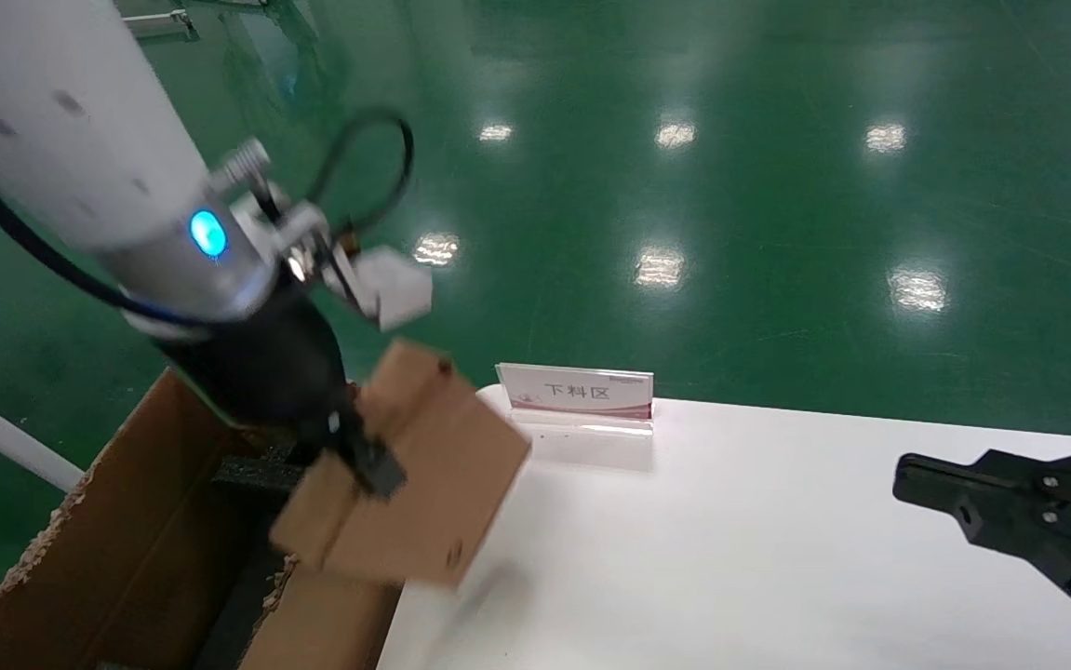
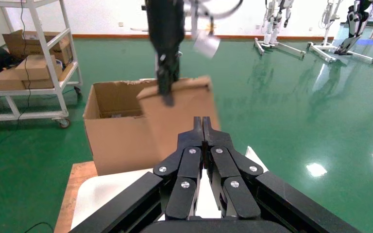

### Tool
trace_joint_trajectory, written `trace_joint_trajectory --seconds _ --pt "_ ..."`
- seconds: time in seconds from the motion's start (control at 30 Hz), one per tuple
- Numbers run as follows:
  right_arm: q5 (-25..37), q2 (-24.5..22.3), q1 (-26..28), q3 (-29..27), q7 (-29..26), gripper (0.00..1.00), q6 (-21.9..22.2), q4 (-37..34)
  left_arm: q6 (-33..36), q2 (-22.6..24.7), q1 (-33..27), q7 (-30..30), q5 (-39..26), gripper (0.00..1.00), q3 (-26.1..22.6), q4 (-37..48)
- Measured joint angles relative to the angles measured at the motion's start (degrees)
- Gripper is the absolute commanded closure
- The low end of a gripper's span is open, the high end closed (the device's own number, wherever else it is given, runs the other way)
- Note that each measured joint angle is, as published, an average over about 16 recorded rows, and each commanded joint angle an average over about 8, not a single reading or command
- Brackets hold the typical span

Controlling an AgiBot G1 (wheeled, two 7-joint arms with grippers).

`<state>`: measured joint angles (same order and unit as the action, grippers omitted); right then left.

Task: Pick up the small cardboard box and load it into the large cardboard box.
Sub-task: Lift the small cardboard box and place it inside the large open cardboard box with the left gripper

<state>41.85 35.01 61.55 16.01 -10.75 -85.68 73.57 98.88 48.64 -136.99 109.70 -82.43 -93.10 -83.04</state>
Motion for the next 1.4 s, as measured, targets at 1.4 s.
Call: trace_joint_trajectory --seconds 1.4 --pt "0.00 0.00 0.00 0.00 0.00 0.00 0.00 0.00 0.80 6.48 -42.28 -10.31 22.34 1.00 -57.39 -0.48"
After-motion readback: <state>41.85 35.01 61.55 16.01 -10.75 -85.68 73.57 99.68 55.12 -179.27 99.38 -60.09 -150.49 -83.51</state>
